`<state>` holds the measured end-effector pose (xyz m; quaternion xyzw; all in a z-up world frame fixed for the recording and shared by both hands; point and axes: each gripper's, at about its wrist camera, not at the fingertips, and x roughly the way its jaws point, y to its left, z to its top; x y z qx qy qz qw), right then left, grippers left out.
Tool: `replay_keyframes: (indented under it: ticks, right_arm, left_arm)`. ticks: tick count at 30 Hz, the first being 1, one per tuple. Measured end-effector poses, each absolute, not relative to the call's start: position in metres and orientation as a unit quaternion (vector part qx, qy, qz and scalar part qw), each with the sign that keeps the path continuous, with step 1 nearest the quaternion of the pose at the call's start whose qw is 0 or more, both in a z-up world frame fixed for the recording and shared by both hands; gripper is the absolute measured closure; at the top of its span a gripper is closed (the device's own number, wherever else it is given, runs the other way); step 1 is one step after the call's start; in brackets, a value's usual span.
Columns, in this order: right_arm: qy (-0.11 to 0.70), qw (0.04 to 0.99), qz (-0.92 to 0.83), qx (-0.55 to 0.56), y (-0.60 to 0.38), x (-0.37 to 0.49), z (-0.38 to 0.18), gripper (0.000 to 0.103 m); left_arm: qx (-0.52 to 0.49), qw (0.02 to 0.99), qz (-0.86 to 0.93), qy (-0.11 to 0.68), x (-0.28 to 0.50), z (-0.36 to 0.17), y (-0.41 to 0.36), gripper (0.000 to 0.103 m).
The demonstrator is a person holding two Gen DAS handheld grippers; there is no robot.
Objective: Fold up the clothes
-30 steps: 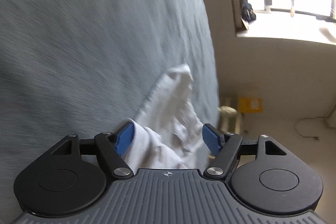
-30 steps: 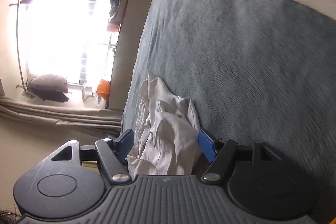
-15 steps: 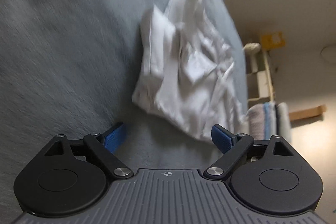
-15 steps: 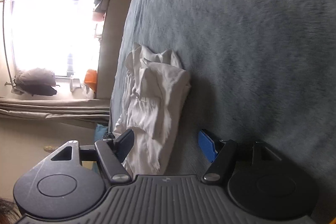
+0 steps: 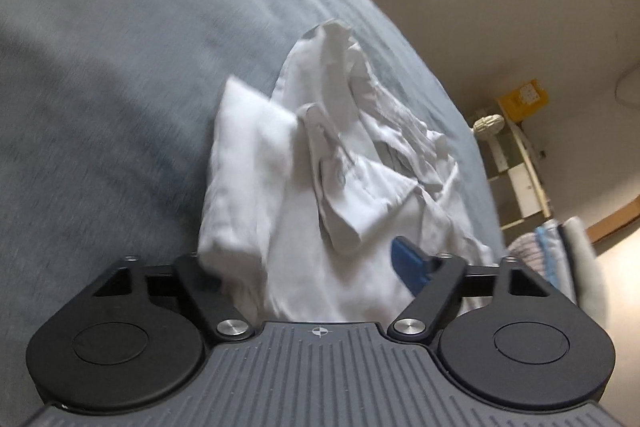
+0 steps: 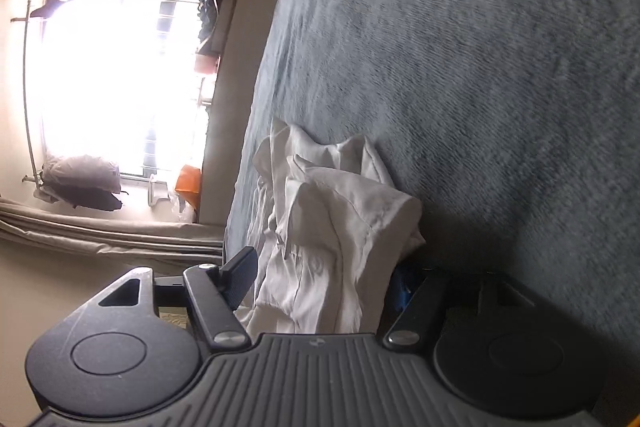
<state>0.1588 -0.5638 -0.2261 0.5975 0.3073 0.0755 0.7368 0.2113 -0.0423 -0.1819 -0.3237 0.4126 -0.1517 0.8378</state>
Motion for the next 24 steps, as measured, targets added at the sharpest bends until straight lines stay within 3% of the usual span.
replay_keyframes:
  ticks: [3, 5, 7, 8, 9, 24]
  right_arm:
    - [0.302, 0.740, 0.068, 0.597, -0.563, 0.162, -0.228, 0.053]
    - [0.300, 0.744, 0.066, 0.594, -0.563, 0.161, -0.230, 0.061]
    - [0.300, 0.749, 0.064, 0.588, -0.562, 0.161, -0.230, 0.079]
    - [0.299, 0.751, 0.063, 0.586, -0.561, 0.160, -0.230, 0.094]
    - [0.293, 0.752, 0.062, 0.587, -0.561, 0.158, -0.229, 0.098]
    - [0.271, 0.741, 0.073, 0.610, -0.553, 0.098, -0.203, 0.099]
  left_arm:
    - [-0.298, 0.852, -0.144, 0.405, 0.218, -0.182, -0.050, 0.063]
    - [-0.301, 0.852, -0.137, 0.405, 0.222, -0.182, -0.052, 0.083]
    - [-0.305, 0.852, -0.133, 0.404, 0.223, -0.181, -0.052, 0.095]
    - [-0.307, 0.852, -0.132, 0.404, 0.222, -0.179, -0.052, 0.098]
    - [-0.309, 0.852, -0.130, 0.402, 0.221, -0.177, -0.051, 0.098]
    - [-0.329, 0.843, -0.155, 0.395, 0.181, -0.139, -0.038, 0.101]
